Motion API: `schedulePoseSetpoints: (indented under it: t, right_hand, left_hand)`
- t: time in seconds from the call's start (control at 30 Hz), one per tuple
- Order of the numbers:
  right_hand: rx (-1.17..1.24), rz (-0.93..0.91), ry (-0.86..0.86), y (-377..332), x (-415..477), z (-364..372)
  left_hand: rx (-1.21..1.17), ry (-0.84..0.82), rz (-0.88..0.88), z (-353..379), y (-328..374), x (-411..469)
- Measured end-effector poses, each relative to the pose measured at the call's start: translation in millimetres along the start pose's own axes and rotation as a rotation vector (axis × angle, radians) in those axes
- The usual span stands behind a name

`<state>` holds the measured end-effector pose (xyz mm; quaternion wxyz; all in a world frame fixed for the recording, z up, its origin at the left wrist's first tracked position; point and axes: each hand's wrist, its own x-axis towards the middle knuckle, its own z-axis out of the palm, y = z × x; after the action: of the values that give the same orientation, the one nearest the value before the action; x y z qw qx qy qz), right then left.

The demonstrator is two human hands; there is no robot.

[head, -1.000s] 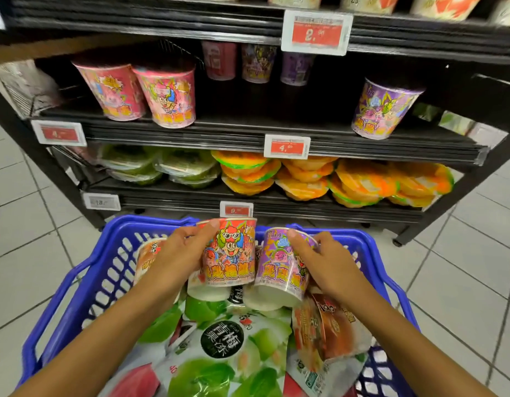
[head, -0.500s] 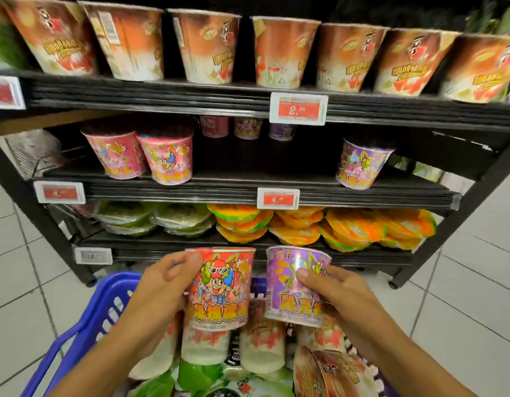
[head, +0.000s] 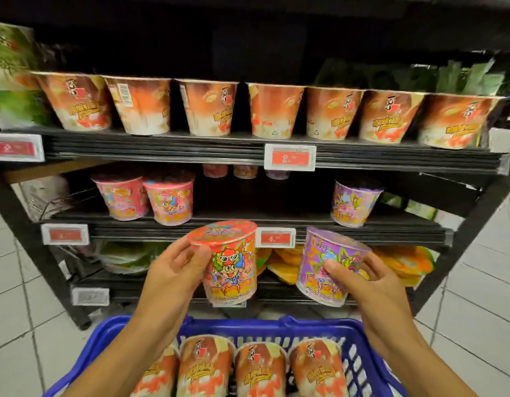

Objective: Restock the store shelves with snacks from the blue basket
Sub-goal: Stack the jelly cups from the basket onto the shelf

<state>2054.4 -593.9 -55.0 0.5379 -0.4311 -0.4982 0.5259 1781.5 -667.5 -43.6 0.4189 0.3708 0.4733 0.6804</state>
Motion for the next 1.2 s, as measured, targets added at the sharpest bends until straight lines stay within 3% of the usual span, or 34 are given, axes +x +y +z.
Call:
schedulePoseSetpoints:
  t: [0.3, 0.57, 0.7, 0.97, 1.2]
  right_hand:
    - [0.069, -0.076, 0.061, -16, 15, 13]
    - [0.051, -0.049, 0.065, -16, 12, 15]
    - [0.048, -0.061, 0.067, -14, 14, 8]
    - [0.072, -0.118, 0.141, 1, 18, 18]
    - [-0.077, -0.231, 0.181, -8, 45, 32]
  left_hand:
    - [0.061, 0.008, 0.278, 47, 6, 66]
    - [0.101, -0.014, 0.22, 69, -27, 99]
    - [0.24, -0.031, 0.166, 67, -25, 98]
    - [0.419, 0.335, 0.111, 90, -45, 71]
    - [0.426, 0.39, 0.112, 91, -46, 85]
